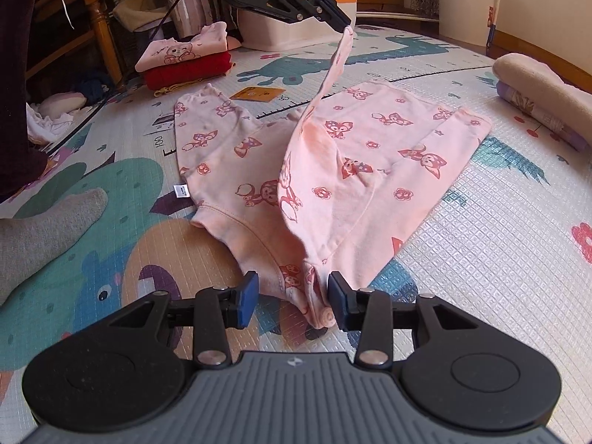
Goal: Fold clothes
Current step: 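Lift and fold that side over the body with the left gripper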
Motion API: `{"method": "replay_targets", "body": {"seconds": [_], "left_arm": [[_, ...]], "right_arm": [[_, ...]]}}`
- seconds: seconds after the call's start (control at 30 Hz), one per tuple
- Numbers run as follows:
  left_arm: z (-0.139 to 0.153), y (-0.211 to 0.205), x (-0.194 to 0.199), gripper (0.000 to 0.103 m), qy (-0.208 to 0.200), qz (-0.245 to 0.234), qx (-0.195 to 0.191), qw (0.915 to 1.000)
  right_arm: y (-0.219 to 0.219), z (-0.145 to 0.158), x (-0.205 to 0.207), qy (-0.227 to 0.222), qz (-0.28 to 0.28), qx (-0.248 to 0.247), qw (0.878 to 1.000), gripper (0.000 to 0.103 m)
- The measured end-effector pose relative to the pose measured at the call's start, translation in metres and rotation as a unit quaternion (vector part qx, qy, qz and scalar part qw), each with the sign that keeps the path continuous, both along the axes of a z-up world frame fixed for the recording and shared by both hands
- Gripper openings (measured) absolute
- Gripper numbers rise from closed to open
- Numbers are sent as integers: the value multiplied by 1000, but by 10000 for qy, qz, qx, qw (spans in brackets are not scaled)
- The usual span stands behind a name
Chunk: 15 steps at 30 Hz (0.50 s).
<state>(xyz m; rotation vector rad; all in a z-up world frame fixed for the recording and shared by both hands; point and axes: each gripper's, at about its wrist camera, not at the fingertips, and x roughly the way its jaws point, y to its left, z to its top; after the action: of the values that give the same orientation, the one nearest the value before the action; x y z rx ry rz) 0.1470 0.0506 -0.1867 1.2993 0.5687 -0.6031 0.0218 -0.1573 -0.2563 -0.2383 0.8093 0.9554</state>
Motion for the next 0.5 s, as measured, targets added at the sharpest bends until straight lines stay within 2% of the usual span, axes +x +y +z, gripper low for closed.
{"method": "replay_targets", "body": {"seconds": [0.17, 0.37, 0.5], "left_arm": [[-3, -22, 30, 0, -10, -79, 43, 10000], [-16, -46, 56, 0, 189, -406, 379, 9983], [-24, -60, 66, 0, 378, -695, 719, 9943]], "right_arm": [[-7, -2, 9, 354, -191, 260, 9989, 43], [-15, -6, 23, 821, -352, 579, 9943, 43], [-21, -9, 29, 1078, -485, 777, 9899, 43]]}}
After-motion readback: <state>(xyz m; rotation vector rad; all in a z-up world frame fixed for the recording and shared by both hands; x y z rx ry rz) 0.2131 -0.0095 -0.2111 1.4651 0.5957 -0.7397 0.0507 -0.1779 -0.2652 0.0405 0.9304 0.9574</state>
